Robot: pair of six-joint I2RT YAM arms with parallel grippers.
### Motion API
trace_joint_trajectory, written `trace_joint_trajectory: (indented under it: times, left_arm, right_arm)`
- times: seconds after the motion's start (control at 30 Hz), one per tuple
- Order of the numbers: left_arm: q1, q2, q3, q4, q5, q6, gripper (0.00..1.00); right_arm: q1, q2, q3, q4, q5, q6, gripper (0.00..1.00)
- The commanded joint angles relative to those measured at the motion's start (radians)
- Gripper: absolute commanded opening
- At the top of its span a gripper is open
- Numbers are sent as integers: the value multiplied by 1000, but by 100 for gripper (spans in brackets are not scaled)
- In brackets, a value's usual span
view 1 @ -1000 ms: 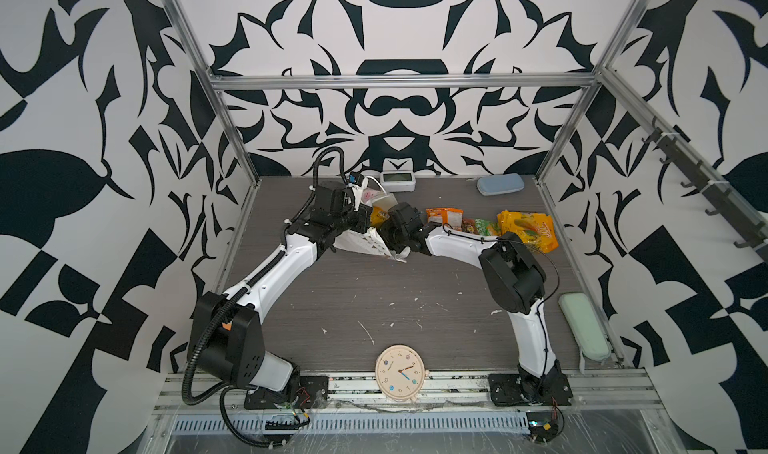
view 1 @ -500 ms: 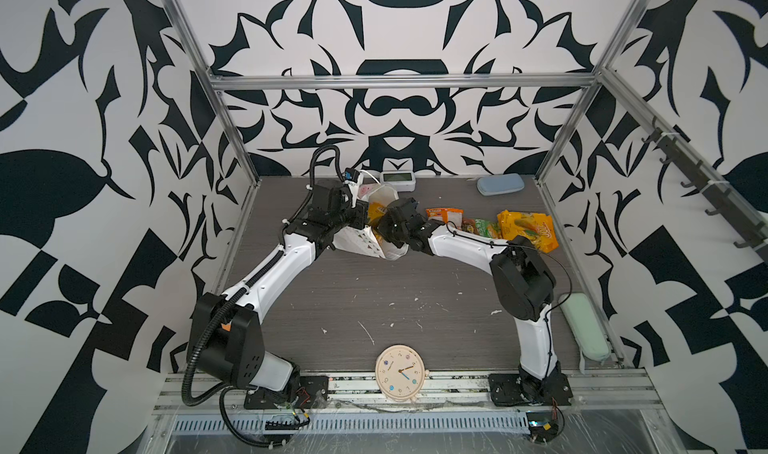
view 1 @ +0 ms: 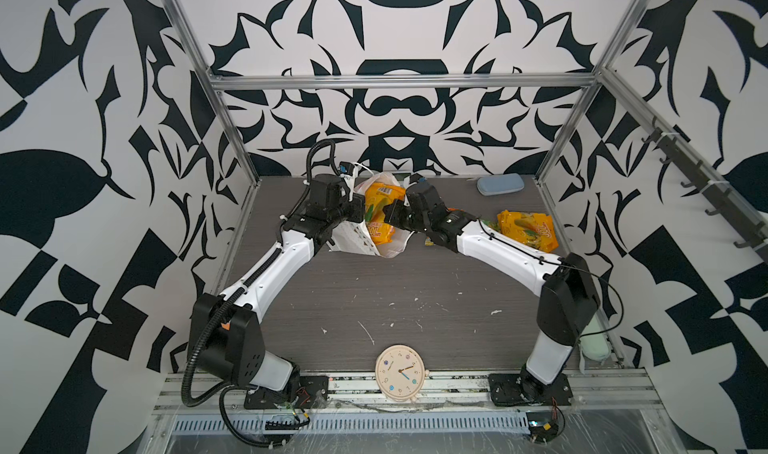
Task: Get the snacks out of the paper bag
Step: 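Grasp the yellow snack pack in the bag and lift it out with the right gripper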
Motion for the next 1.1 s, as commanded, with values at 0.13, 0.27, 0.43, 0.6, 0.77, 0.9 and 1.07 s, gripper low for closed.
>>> trace_joint_trajectory:
  times: [0.13,0.27,0.43,0.6,0.77,0.9,1.07]
  left_arm:
    - [11,48,118,-39,8,-66,0]
    - [25,60,139,-57,11,-95,0]
    - [61,73,169,-65,61,-147,0]
    - [96,68,175,-43,138,-196,0]
    - [156,77,169,-45,207,-241,0]
    - [215,65,134,-48,224,-278,0]
    - [293,20,39,18,262,-296,0]
  right_arm:
    - [-75,-94,197,-5,-121,-173,0]
    - [-124,-162,230,-15,-122,-192,0]
    - [-173,-233,261,-3,-131,-198,0]
    - [-230,-337,201,37,-78,-184,0]
    - [-331,-448,103,86,-62,-115,0]
    - [-385,-525,15,40,9,-97,0]
    - [-447,-611,-179,-18,26,-58,0]
